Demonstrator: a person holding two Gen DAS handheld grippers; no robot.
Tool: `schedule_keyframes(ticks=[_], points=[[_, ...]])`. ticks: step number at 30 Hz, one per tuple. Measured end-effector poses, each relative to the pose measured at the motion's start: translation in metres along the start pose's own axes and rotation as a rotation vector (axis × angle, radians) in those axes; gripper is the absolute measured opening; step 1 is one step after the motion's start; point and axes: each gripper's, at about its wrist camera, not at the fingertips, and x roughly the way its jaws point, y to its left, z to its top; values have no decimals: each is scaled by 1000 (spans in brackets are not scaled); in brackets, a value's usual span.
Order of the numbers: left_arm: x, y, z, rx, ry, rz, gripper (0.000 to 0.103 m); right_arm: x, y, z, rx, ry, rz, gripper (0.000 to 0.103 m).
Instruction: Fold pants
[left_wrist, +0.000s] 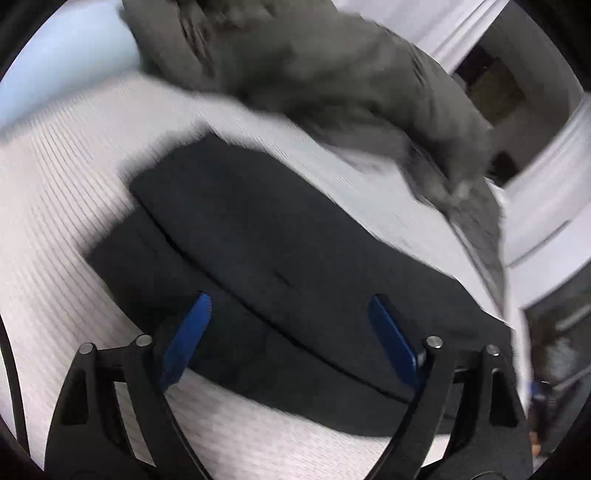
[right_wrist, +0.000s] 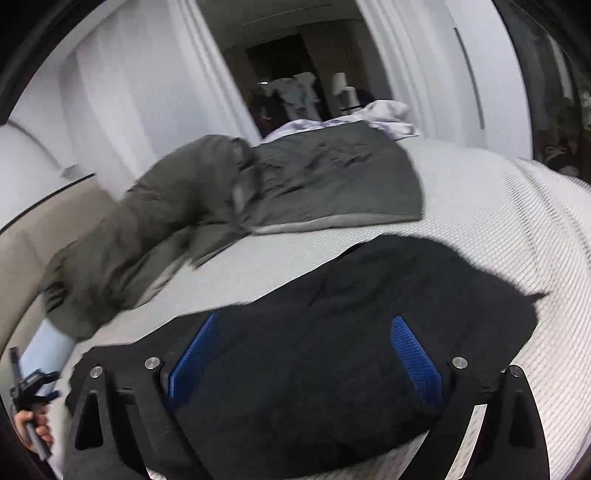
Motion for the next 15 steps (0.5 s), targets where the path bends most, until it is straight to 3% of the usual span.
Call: schedule_keyframes(ticks=[4,6,8,9,11,15], points=[[35,-16,-31,-42,91,-52,59,-6,11,-25,-11,31,40,96],[47,-17,-31,-59,58,-28,48,-7,12,-35,-11,36,39,96],[50,-19,-31,-51,20,12,10,-11,9,-41,-16,43,43,96],[48,-19,-31,-57,-3,10,4,-13,6,-42,-16,39,39,96],[39,-18,-33,-78,-41,-24,1,-13,-3,-37,-5,26,28,96],[-10,-31,-53,-18,-127,-60,0,-17,-21,-29,26,2,19,96]])
